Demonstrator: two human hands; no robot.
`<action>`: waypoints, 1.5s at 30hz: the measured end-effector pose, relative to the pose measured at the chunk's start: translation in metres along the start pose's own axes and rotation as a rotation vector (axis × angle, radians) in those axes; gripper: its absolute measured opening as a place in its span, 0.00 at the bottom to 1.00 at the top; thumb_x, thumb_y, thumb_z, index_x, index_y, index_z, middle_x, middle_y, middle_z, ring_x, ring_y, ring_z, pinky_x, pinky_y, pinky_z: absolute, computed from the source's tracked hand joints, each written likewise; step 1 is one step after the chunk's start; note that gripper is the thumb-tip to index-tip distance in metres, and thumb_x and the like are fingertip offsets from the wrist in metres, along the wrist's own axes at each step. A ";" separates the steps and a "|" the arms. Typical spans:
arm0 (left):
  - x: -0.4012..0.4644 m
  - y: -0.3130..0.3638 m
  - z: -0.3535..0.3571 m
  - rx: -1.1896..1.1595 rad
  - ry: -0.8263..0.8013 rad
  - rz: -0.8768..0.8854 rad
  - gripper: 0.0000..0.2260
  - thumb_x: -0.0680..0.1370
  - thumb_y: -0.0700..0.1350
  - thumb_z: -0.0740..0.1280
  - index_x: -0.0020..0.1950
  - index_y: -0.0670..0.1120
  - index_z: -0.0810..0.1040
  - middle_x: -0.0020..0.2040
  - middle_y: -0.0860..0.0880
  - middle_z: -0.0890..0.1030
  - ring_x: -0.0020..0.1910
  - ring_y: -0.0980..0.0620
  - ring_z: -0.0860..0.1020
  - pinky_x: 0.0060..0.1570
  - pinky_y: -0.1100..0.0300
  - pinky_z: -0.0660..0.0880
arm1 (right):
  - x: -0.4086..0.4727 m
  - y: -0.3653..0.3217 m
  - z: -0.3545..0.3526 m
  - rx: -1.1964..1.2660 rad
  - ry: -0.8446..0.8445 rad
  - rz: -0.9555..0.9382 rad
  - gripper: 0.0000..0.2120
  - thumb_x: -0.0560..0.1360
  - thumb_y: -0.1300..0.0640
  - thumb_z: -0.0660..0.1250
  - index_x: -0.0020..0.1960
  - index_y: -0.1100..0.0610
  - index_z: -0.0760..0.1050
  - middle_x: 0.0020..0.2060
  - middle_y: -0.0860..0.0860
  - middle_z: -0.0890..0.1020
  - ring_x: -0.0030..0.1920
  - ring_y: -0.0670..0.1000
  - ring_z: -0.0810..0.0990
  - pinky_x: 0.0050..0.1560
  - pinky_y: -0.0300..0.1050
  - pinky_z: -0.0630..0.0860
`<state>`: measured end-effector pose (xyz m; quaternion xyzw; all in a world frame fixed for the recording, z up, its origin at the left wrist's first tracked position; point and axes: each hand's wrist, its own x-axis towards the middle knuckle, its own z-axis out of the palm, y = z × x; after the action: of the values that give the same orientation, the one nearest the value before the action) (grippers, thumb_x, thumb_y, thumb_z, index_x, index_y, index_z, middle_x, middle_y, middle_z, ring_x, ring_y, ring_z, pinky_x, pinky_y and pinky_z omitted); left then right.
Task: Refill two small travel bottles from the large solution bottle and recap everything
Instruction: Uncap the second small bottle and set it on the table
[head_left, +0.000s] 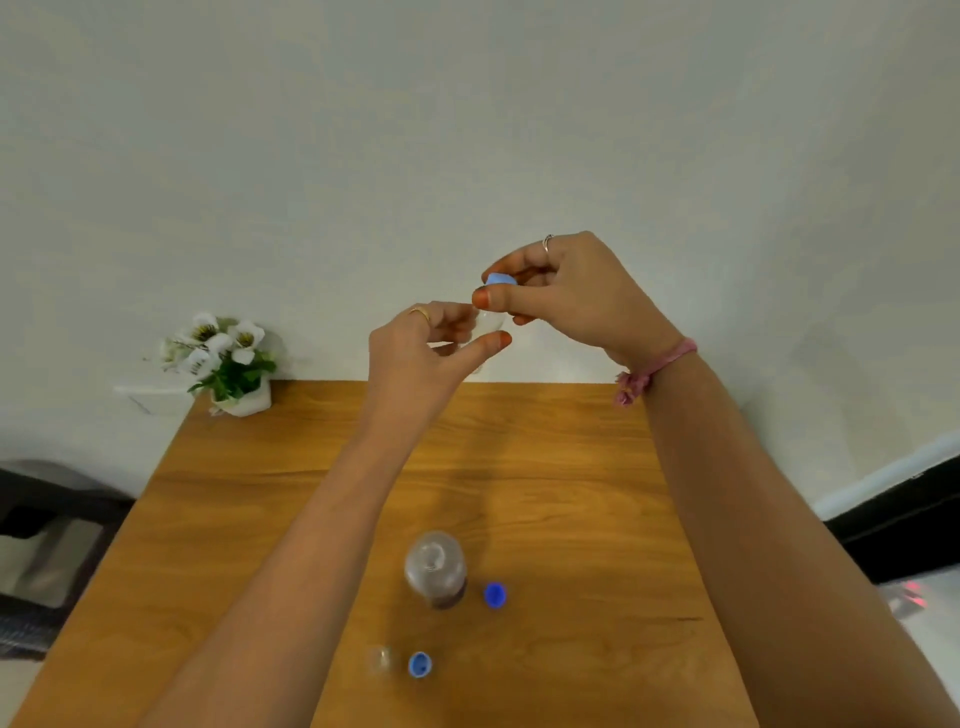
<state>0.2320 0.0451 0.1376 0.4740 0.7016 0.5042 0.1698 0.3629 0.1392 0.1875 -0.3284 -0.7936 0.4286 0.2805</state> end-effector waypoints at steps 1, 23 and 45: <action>-0.003 0.004 -0.010 -0.016 0.003 0.016 0.19 0.68 0.52 0.77 0.55 0.45 0.81 0.46 0.53 0.82 0.45 0.61 0.80 0.42 0.74 0.76 | -0.002 -0.011 0.003 -0.041 0.002 -0.023 0.14 0.70 0.53 0.74 0.53 0.59 0.82 0.43 0.54 0.85 0.42 0.52 0.84 0.48 0.44 0.81; -0.059 0.001 -0.189 -0.134 0.017 0.247 0.19 0.69 0.50 0.77 0.56 0.43 0.81 0.45 0.54 0.81 0.45 0.60 0.80 0.40 0.75 0.75 | -0.044 -0.199 0.090 -0.611 -0.221 -0.118 0.17 0.72 0.50 0.71 0.60 0.47 0.77 0.52 0.47 0.80 0.40 0.45 0.82 0.37 0.34 0.79; -0.067 -0.008 -0.190 -0.213 -0.074 0.210 0.18 0.69 0.50 0.76 0.56 0.45 0.81 0.47 0.52 0.82 0.47 0.56 0.80 0.44 0.72 0.77 | -0.048 -0.211 0.107 -0.691 -0.210 0.039 0.15 0.71 0.49 0.71 0.52 0.58 0.81 0.41 0.49 0.83 0.33 0.41 0.83 0.30 0.30 0.75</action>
<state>0.1247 -0.1148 0.1970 0.5425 0.5839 0.5730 0.1910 0.2562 -0.0387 0.3110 -0.3733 -0.9095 0.1719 0.0618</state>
